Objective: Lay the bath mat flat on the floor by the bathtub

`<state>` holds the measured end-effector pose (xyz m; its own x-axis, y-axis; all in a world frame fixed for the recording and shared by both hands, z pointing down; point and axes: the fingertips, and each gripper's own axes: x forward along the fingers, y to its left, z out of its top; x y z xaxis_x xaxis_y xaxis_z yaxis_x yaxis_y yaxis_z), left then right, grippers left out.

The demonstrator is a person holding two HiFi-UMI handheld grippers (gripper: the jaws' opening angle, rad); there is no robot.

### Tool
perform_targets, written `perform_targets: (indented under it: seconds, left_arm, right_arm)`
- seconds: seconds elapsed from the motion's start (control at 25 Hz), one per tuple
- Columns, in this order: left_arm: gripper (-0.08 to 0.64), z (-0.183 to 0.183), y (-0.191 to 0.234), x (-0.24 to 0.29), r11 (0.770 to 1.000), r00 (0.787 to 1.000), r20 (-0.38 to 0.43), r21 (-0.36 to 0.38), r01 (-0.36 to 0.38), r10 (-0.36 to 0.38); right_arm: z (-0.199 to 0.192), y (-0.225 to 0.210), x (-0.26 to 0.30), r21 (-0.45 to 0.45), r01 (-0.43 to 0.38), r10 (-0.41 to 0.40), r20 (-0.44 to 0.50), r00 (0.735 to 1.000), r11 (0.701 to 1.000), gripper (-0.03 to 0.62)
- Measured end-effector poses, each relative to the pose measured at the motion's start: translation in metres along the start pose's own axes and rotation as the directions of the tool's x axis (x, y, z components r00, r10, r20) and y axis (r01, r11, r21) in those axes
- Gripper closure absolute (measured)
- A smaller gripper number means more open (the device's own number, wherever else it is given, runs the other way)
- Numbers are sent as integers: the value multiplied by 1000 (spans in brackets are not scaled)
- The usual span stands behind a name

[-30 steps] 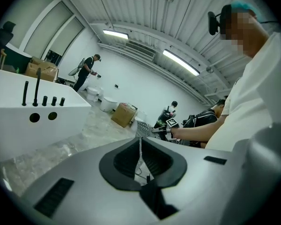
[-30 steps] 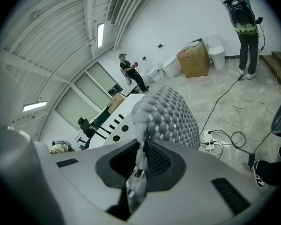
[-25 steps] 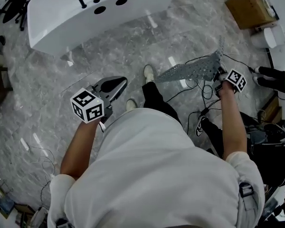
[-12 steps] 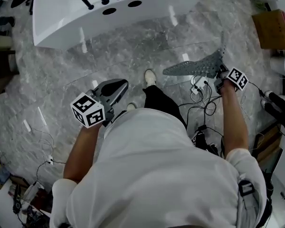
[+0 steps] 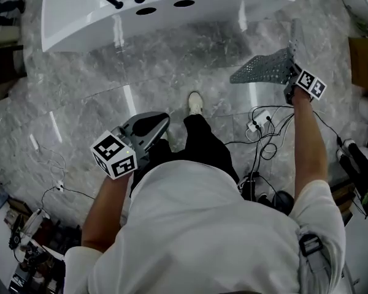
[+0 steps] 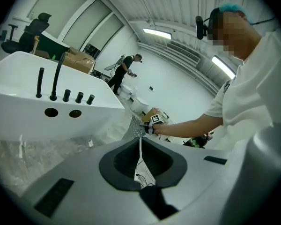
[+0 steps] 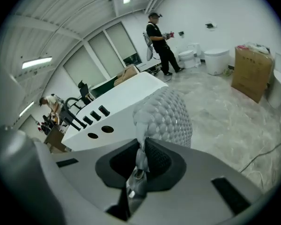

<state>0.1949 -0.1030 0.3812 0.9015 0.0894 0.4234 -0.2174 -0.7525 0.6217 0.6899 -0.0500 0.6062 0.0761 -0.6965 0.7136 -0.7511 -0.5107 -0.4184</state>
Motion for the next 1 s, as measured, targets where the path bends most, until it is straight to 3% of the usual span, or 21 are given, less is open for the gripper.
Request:
perform_targets:
  seconds: [0.16, 0.36, 0.68, 1.0]
  left_arm:
    - [533, -11, 21, 7, 998, 1000, -21, -59, -24, 23]
    - [534, -32, 57, 12, 992, 999, -28, -116, -40, 37]
    - [533, -66, 113, 3, 978, 999, -15, -204, -46, 44]
    - [534, -93, 160, -32, 965, 996, 52, -258, -57, 72]
  right_arm:
    - [6, 18, 72, -140, 1, -6, -33, 999, 990, 548]
    - [-34, 46, 162, -248, 2, -23, -81, 996, 969, 549]
    - [-132, 132, 267, -307, -27, -27, -173, 985, 951, 549]
    - [-199, 207, 335, -346, -53, -30, -229, 973, 937, 549]
